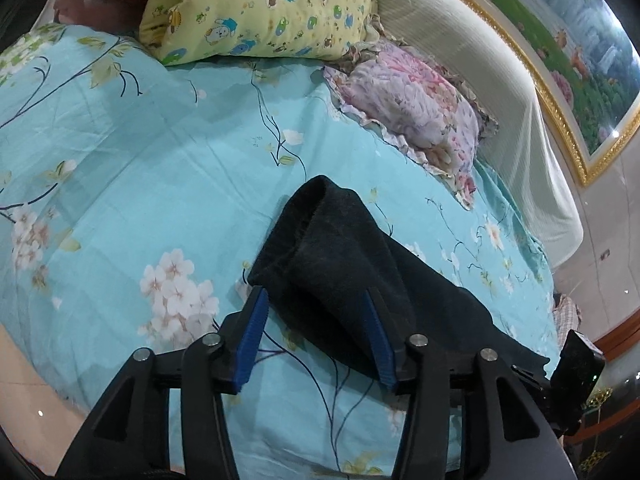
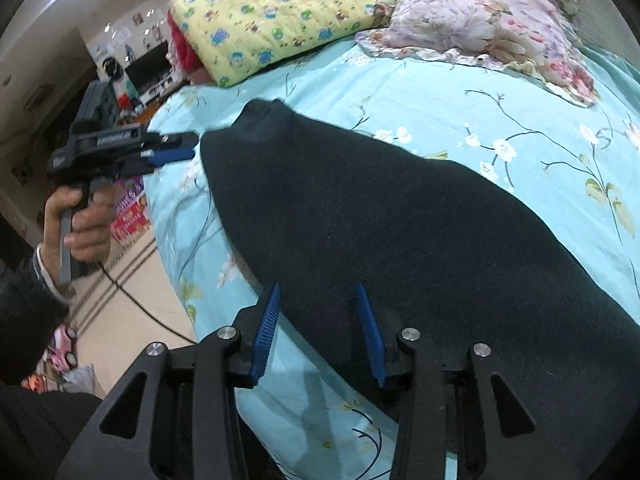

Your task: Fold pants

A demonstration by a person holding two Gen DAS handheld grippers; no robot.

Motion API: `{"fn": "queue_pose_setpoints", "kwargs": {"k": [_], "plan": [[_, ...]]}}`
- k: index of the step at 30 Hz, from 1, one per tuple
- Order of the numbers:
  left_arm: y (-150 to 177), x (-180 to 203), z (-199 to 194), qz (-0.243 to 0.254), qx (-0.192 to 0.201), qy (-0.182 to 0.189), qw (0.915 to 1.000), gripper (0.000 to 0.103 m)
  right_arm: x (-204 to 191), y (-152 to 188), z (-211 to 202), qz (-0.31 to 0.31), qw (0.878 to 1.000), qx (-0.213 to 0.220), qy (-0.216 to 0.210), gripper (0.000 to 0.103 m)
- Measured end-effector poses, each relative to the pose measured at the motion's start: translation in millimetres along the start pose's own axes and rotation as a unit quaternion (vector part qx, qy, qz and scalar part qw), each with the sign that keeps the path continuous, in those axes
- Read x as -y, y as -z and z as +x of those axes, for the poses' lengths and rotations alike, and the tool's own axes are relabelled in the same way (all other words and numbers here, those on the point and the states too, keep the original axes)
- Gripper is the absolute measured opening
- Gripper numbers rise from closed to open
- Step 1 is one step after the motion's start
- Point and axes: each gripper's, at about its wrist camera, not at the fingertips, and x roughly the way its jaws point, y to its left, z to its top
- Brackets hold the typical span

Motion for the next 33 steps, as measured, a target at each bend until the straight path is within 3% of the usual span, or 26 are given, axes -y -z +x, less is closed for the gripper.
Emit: {"fn": "queue_pose_setpoints", "kwargs": {"k": [10, 22, 29, 33], "plan": [[10, 17, 10, -0.020, -0.016, -0.002, 0.9997, 0.057, 34, -13, -10, 0.079, 0.996, 0.029, -0.015, 0.042], [13, 0, 22, -0.057, -0.027, -0.007, 0.9980, 0.057, 79, -47, -23, 0.126, 0.990, 0.058, -0.011, 0.042], [14, -8, 34, -0.080, -0.034, 0.000, 0.9962, 0.057, 105, -81, 7, 0.123, 0.992, 0.030, -0.010, 0.042], [14, -10, 41, -0.083, -0.037, 0.000, 0.9958, 0.057, 109, -92, 38, 0.105, 0.994, -0.011, -0.005, 0.042]]}}
